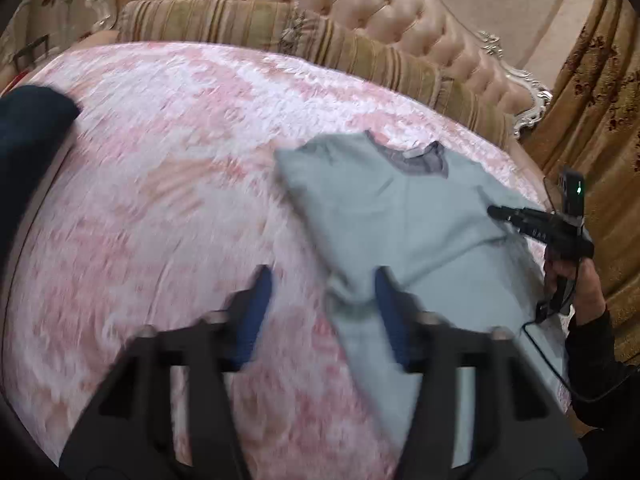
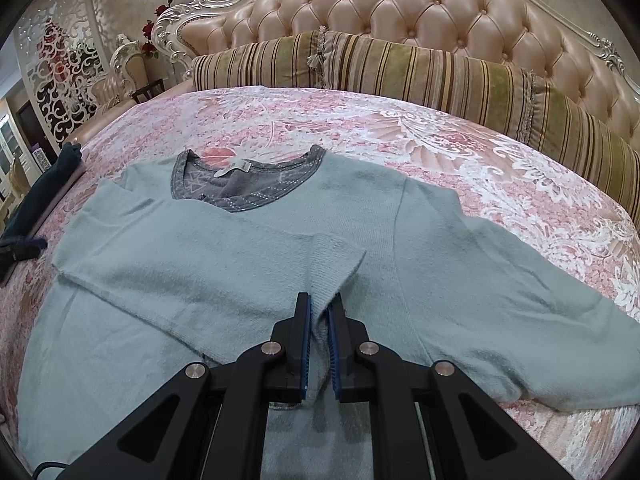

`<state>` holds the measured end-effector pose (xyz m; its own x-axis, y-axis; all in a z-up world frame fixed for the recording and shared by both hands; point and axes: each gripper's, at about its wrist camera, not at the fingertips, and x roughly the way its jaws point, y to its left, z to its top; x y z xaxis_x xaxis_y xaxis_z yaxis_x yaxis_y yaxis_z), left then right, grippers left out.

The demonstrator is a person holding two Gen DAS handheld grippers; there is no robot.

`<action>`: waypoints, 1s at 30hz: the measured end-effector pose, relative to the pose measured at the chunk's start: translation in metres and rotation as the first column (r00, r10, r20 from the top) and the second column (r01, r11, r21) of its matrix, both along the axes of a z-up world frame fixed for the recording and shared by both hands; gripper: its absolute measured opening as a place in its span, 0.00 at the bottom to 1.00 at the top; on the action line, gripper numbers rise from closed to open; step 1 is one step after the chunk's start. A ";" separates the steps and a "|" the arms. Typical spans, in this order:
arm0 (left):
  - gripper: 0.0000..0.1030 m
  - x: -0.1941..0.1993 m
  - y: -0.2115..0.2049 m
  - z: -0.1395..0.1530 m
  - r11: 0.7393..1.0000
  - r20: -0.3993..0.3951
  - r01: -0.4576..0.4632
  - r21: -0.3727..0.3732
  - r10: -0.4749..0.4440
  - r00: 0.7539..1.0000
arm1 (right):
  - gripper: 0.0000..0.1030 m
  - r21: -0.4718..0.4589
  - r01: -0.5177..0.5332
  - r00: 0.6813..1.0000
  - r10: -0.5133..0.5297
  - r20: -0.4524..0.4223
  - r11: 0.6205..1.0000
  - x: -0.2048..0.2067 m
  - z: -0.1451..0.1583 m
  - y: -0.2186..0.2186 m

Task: Fold clothes

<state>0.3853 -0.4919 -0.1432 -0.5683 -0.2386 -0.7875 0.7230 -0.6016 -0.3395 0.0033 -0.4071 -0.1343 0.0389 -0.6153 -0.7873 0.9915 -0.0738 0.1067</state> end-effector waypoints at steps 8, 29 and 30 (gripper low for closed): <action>0.13 -0.021 -0.022 -0.009 0.996 0.008 0.074 0.055 -0.075 0.997 | 0.09 -0.020 0.006 1.000 -0.006 -0.003 1.000 -0.001 0.001 -0.001; 0.57 0.017 -0.055 0.005 0.983 -0.217 -0.101 0.154 0.133 0.967 | 0.13 -0.022 -0.006 1.000 0.005 -0.026 1.000 0.001 -0.001 -0.001; 0.57 0.012 -0.061 0.003 0.981 -0.216 -0.104 0.161 0.138 0.967 | 0.13 -0.022 -0.005 1.000 0.005 -0.025 1.000 0.001 -0.001 -0.001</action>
<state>0.3971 -0.5525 -0.1405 -0.7091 -0.2078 -0.6738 0.6818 -0.4456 -0.5801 0.0040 -0.4083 -0.1355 0.0227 -0.6321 -0.7745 0.9943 -0.0667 0.0836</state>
